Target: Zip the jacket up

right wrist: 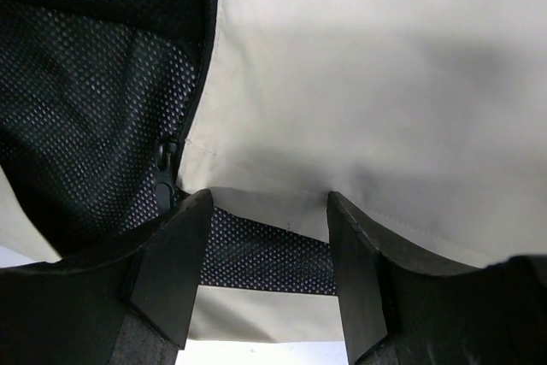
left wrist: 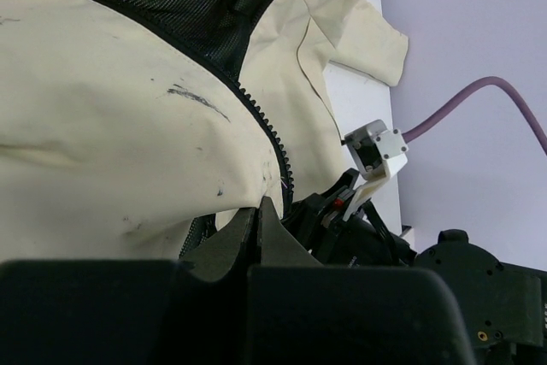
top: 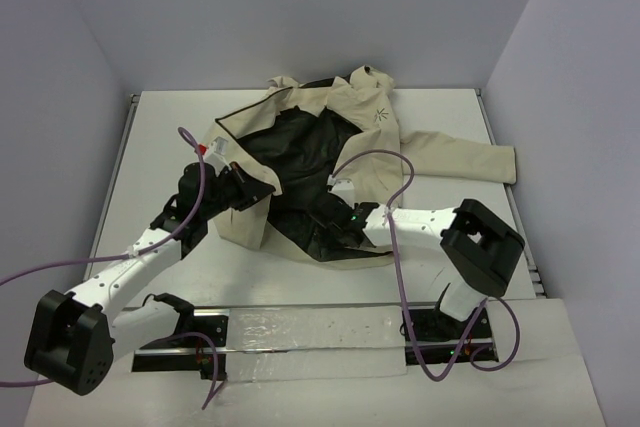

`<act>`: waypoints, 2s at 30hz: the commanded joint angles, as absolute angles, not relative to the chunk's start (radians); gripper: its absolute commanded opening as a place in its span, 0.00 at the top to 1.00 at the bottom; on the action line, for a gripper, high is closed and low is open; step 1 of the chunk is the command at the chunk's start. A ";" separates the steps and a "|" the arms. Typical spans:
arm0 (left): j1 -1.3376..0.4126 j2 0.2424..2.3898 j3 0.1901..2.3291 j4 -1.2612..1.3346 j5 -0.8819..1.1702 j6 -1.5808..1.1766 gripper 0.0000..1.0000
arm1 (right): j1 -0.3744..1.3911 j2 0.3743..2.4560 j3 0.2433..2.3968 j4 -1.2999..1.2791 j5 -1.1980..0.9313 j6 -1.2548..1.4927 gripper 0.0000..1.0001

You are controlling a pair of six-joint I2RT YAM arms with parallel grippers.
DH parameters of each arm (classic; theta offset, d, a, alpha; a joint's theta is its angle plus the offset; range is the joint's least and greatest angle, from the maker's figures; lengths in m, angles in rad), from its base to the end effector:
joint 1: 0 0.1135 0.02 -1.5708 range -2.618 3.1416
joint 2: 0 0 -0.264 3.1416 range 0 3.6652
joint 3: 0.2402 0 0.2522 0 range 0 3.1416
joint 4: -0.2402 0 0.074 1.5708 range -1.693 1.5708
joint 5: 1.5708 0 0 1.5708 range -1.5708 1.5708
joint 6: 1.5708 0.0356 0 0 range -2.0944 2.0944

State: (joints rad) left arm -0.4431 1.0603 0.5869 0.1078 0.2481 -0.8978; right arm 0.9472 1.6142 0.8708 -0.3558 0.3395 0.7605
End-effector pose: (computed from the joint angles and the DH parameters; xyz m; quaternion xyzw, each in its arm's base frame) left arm 0.2110 -0.1098 0.2468 -0.1159 0.8123 -0.4293 0.3773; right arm 0.1856 0.2376 0.1598 -0.0500 0.9579 0.0656 0.2751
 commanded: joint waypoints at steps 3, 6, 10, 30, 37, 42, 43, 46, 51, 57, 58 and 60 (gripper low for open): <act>-0.437 1.043 0.589 0.117 0.265 -0.877 1.00 | 0.976 1.564 0.933 -0.376 0.466 0.804 0.37; -0.437 1.042 0.589 0.117 0.265 -0.876 1.00 | 0.976 1.573 0.956 -0.383 0.468 0.809 0.38; -0.437 1.040 0.591 0.112 0.268 -0.875 1.00 | 0.976 1.611 0.974 -0.381 0.451 0.842 0.41; -0.437 1.029 0.606 0.084 0.267 -0.858 1.00 | 0.980 1.680 0.960 -0.355 0.418 0.901 0.50; -0.437 1.034 0.606 0.089 0.270 -0.859 1.00 | 1.022 1.671 1.005 -0.403 0.476 0.894 0.50; -0.437 1.032 0.615 0.066 0.270 -0.846 1.00 | 1.026 1.666 1.025 -0.403 0.485 0.880 0.48; -0.437 1.031 0.617 0.063 0.268 -0.844 1.00 | 1.026 1.666 1.025 -0.403 0.485 0.879 0.48; -0.437 1.029 0.618 0.064 0.268 -0.845 1.00 | 1.022 1.687 1.026 -0.409 0.486 0.882 0.48; -0.437 1.028 0.616 0.071 0.270 -0.849 1.00 | 1.014 1.692 0.999 -0.392 0.478 0.891 0.48; -0.437 1.027 0.615 0.066 0.272 -0.849 1.00 | 1.002 1.697 0.988 -0.378 0.466 0.895 0.48; -0.437 1.027 0.615 0.064 0.271 -0.848 1.00 | 0.998 1.700 0.983 -0.375 0.466 0.897 0.48; -0.439 1.020 0.617 0.061 0.267 -0.847 1.00 | 0.985 1.701 0.970 -0.363 0.453 0.897 0.48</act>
State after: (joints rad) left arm -0.4431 1.0470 0.5850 0.0615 0.2516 -0.8631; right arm 1.0064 1.6924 0.9880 -0.3863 0.4324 0.8749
